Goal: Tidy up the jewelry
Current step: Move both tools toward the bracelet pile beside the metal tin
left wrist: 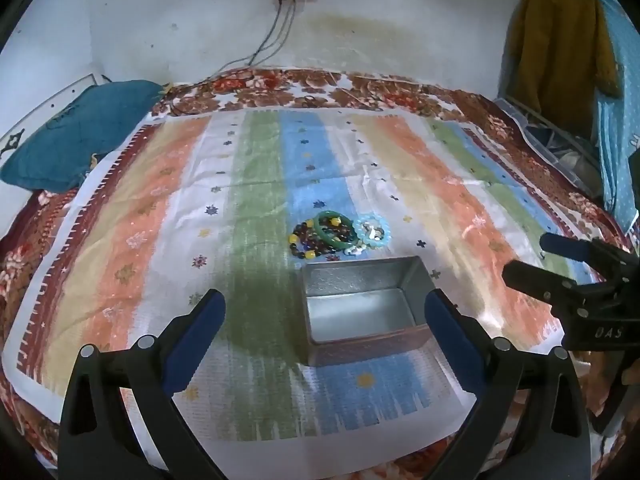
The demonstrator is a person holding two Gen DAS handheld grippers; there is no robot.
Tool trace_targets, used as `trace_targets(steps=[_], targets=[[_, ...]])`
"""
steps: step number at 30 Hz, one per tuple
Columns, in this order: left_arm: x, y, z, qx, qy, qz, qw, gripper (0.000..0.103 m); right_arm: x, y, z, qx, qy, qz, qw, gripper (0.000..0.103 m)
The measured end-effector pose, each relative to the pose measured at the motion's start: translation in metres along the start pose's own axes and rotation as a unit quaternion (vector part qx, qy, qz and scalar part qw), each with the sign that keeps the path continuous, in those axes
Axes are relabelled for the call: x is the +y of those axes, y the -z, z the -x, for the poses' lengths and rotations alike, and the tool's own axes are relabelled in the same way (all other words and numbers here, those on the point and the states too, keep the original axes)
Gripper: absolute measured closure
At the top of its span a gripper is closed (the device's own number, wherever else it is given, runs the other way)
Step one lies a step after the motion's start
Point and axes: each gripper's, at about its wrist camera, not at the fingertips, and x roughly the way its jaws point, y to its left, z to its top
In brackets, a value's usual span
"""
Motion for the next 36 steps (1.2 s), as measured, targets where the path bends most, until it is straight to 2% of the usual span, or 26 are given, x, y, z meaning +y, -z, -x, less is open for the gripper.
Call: trace_targets(steps=[14,36], targets=[[0.0000,0.0011,-0.0025,0.006,0.003,-0.004,1.0000,0.005,0.0022,-0.0001,0.0002,0.001,0.002,0.006,1.000,0.004],[0.0006,0.0010,0.0040,-0.007,0.012,0.000,0.9999,0.005,0.0079,-0.0028,0.0051,-0.010,0.000,0.015,1.000,0.003]])
